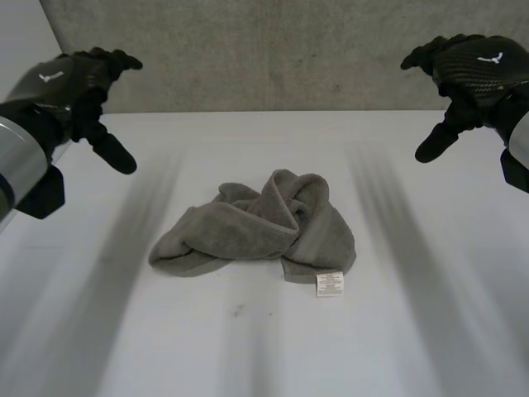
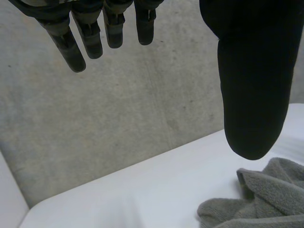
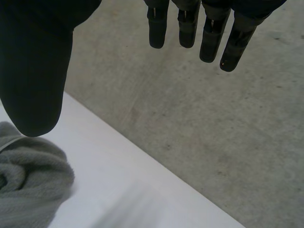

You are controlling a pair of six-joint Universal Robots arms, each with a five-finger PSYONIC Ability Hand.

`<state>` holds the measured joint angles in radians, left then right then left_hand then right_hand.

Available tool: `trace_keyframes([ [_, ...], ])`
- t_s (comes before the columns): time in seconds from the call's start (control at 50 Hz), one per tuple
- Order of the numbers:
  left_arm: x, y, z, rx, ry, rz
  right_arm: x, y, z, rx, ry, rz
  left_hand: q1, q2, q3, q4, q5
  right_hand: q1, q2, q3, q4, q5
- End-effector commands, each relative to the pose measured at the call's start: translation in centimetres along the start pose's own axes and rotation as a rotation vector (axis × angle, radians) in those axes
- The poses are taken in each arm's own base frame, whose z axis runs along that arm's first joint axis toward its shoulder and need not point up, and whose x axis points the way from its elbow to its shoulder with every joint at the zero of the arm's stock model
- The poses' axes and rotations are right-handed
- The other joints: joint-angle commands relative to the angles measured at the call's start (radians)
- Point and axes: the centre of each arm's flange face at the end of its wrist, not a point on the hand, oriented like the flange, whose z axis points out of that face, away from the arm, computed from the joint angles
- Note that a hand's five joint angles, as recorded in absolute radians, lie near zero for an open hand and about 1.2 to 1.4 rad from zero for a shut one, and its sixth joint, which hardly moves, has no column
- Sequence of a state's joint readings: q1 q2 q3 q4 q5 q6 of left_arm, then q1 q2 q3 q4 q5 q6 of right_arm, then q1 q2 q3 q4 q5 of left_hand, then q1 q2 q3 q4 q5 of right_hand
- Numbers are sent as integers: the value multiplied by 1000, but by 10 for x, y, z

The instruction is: Fold the towel.

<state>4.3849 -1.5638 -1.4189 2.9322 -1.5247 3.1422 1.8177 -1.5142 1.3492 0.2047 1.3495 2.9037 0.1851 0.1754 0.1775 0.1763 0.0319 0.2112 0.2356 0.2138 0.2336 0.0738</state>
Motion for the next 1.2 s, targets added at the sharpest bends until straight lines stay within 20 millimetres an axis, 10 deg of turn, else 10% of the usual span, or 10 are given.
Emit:
trace_keyframes([
  [0.02,13,58,43,-19,117,20,-14,43,2,-184,-113,-237,34,44,42,43,13,-37,-61,-39,-59,-74],
  [0.3,45,191,112,-194,299,286,-25,96,8,-371,-229,-371,281,291,288,290,260,-37,-61,-39,-59,-74],
  [0.42,45,207,122,-204,308,332,-31,114,18,-396,-251,-361,991,1001,999,1000,970,-37,-61,-39,-59,-74],
  [0.62,53,131,99,-47,289,346,-42,93,76,-132,-179,-178,1211,1221,1219,1220,1190,-37,-61,-39,-59,-74],
  [0.72,58,69,48,89,287,354,-54,88,112,-32,-280,34,1211,1221,1219,1220,1190,-37,-61,-39,-59,-74],
  [1.02,59,40,-41,186,302,371,-165,147,133,-68,-714,101,1211,1221,1219,1220,1190,-28,-52,-30,-50,-65],
  [1.1,59,37,-43,202,299,373,-168,140,138,-15,-675,18,1211,1221,1219,1220,1190,953,929,950,931,916],
  [1.2,54,25,-30,245,272,377,-139,78,156,163,-434,-40,1211,1221,1219,1220,1190,1185,1161,1182,1163,1148],
])
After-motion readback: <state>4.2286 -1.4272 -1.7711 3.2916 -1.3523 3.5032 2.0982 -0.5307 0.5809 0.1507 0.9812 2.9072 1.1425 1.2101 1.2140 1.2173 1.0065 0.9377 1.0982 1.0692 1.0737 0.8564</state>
